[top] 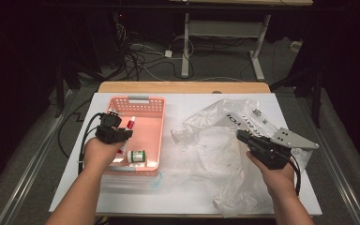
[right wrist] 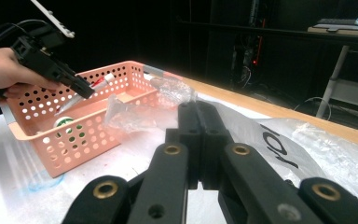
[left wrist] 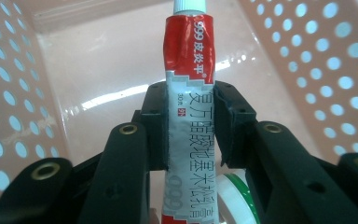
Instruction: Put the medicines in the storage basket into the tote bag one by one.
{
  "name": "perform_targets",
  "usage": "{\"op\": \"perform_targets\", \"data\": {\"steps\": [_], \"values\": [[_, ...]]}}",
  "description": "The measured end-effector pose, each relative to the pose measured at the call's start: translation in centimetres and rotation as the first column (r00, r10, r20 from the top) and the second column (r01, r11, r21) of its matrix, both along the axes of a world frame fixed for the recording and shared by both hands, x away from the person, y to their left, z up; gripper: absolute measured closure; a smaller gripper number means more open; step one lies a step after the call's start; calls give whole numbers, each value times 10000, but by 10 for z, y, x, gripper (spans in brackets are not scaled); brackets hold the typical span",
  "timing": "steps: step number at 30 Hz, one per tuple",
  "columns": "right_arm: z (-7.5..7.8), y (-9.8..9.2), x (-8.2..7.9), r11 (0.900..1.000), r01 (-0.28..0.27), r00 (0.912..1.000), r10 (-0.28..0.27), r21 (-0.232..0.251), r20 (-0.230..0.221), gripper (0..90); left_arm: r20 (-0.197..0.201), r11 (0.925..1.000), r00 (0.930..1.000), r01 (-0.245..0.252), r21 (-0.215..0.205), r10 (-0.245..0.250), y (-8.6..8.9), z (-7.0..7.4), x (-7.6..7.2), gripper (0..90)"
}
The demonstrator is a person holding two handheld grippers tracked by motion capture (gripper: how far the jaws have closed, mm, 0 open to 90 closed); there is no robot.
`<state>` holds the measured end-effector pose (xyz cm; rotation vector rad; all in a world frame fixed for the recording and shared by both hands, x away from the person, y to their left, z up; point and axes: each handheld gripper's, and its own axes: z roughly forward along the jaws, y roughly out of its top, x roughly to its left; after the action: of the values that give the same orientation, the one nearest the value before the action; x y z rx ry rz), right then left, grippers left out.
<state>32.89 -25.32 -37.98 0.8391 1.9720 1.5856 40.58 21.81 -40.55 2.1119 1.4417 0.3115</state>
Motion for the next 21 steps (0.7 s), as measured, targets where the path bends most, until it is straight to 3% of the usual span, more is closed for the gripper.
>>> {"op": "perform_targets", "data": {"steps": [10, 13, 16, 21], "values": [[-1, 1, -1, 10000, -17, 10000, 17, -82, -4, 900, 1171, 9967, 9931, 191, -785, -98, 12, 4, -23, 670], [-2, 3, -1, 9999, -6, 10000, 5, -106, -9, 900, 1512, 9955, 9884, 252, -917, -111, 13, 5, -29, 671], [-2, 3, -1, 9999, -22, 10000, 22, -150, 21, 900, 1877, 9898, 9822, 296, -1396, -29, 14, 4, -35, 670], [0, 3, -2, 9999, -1, 10000, 1, -131, 54, 900, 2449, 9877, 9692, 621, -1434, -254, 9, 4, -43, 671]]}}
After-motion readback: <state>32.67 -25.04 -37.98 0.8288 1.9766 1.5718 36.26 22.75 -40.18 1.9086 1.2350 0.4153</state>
